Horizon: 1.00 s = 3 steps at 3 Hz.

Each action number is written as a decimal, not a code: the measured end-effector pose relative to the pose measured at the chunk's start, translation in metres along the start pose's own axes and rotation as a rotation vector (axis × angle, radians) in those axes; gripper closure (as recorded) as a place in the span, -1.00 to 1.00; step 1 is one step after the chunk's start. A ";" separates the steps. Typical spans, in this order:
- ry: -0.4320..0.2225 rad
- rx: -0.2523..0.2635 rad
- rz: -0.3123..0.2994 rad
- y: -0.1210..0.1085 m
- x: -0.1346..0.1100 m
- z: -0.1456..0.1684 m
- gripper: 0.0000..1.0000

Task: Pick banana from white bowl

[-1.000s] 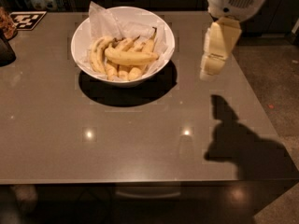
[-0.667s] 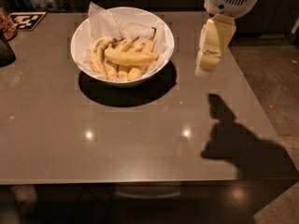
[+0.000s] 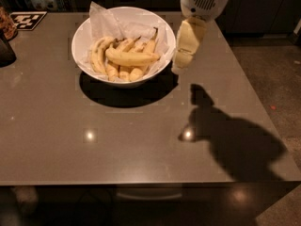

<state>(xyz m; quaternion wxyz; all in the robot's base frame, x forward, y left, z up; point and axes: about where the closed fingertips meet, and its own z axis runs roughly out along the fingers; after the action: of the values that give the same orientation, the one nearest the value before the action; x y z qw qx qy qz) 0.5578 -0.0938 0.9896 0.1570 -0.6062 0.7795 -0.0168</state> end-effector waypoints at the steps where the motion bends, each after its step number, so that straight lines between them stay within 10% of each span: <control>1: 0.008 -0.055 -0.024 -0.019 -0.051 0.036 -0.96; 3: 0.026 -0.123 -0.072 -0.021 -0.098 0.079 -0.60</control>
Offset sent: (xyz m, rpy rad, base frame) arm 0.0510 0.0894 -0.0478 -0.0676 0.2070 0.0837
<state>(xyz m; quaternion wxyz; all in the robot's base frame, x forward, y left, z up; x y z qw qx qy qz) 0.6200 0.0067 0.9412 0.1087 -0.6419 0.7588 0.0177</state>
